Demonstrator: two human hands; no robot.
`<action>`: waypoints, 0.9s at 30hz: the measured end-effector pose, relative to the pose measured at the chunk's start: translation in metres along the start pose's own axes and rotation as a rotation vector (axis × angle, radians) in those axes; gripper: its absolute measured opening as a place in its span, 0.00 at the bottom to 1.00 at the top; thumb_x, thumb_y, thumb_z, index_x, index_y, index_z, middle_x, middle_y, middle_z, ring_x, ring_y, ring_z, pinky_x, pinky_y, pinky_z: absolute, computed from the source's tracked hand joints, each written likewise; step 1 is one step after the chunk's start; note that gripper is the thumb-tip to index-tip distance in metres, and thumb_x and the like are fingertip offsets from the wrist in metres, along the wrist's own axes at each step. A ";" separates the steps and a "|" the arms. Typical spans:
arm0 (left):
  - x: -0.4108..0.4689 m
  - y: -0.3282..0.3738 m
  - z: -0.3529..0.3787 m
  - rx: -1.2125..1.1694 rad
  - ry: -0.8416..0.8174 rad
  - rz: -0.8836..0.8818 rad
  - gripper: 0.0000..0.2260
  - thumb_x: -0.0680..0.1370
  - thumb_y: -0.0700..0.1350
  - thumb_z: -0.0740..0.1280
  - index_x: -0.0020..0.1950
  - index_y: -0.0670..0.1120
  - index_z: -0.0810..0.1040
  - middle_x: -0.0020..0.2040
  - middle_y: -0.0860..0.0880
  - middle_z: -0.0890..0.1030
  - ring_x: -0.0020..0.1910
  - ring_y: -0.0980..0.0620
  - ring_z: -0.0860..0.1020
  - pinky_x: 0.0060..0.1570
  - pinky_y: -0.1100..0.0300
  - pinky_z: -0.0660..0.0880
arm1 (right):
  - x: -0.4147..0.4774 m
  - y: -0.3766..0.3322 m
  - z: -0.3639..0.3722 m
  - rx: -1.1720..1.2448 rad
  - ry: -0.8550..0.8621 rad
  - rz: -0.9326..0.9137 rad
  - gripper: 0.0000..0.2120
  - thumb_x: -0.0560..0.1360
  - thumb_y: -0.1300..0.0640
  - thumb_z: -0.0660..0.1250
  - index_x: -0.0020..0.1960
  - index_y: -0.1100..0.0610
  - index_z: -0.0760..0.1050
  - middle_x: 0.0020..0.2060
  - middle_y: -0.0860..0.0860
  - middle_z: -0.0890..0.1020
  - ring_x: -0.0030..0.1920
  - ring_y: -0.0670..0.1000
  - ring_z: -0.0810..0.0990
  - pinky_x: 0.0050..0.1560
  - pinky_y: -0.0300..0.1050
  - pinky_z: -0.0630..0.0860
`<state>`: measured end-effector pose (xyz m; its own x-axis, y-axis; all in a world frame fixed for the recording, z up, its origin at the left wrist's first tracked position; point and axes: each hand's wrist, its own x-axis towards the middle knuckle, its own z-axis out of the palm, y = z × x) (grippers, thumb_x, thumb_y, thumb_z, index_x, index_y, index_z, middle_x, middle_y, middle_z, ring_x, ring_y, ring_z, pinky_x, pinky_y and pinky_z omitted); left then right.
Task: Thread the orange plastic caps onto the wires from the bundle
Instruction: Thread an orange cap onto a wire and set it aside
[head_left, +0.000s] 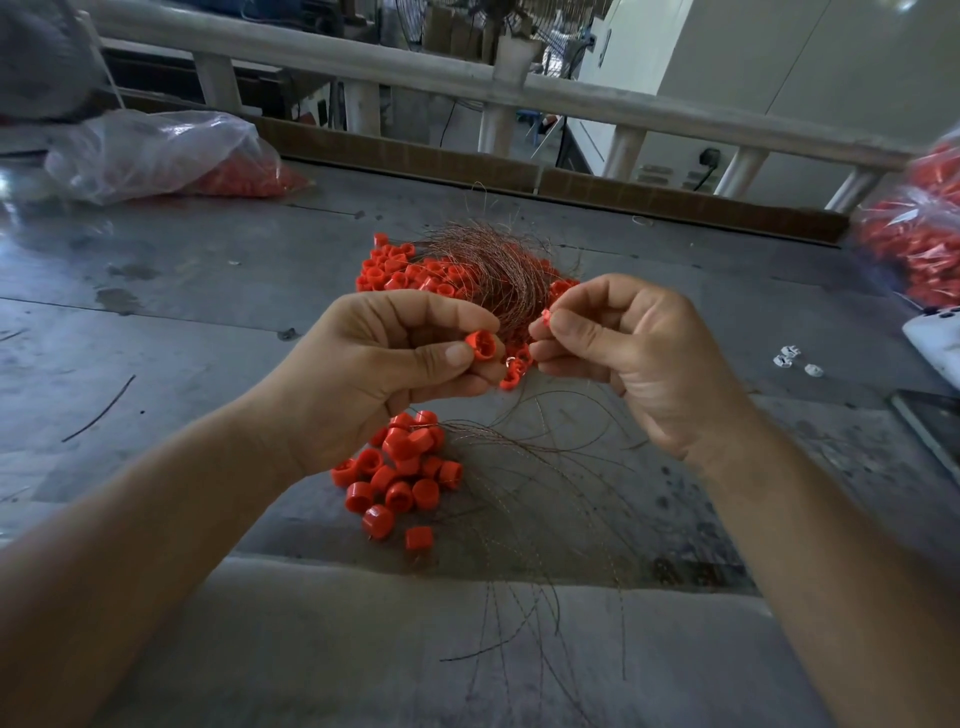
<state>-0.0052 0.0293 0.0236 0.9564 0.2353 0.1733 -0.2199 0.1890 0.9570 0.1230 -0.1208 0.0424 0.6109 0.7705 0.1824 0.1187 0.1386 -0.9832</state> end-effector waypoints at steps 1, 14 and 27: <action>0.000 0.000 0.000 0.003 -0.001 0.000 0.12 0.66 0.35 0.64 0.42 0.44 0.84 0.38 0.45 0.84 0.40 0.51 0.83 0.39 0.65 0.78 | -0.001 0.000 0.001 0.006 -0.012 0.000 0.08 0.65 0.62 0.67 0.44 0.60 0.75 0.34 0.51 0.83 0.36 0.48 0.82 0.37 0.38 0.78; 0.002 -0.003 0.002 0.087 0.096 0.012 0.10 0.64 0.36 0.66 0.42 0.45 0.83 0.38 0.45 0.84 0.39 0.49 0.83 0.38 0.65 0.78 | -0.007 0.007 0.019 -0.259 -0.049 -0.187 0.12 0.71 0.68 0.66 0.46 0.51 0.76 0.38 0.49 0.80 0.39 0.48 0.81 0.43 0.45 0.81; 0.001 -0.002 0.006 0.148 0.139 -0.004 0.09 0.62 0.38 0.67 0.41 0.43 0.81 0.36 0.44 0.84 0.37 0.50 0.83 0.37 0.65 0.78 | -0.011 0.014 0.027 -0.607 0.040 -0.426 0.09 0.69 0.66 0.70 0.50 0.62 0.79 0.41 0.50 0.81 0.42 0.44 0.80 0.46 0.38 0.78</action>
<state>-0.0025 0.0234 0.0238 0.9191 0.3664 0.1451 -0.1752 0.0502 0.9832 0.0964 -0.1104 0.0261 0.4420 0.7021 0.5583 0.7561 0.0433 -0.6530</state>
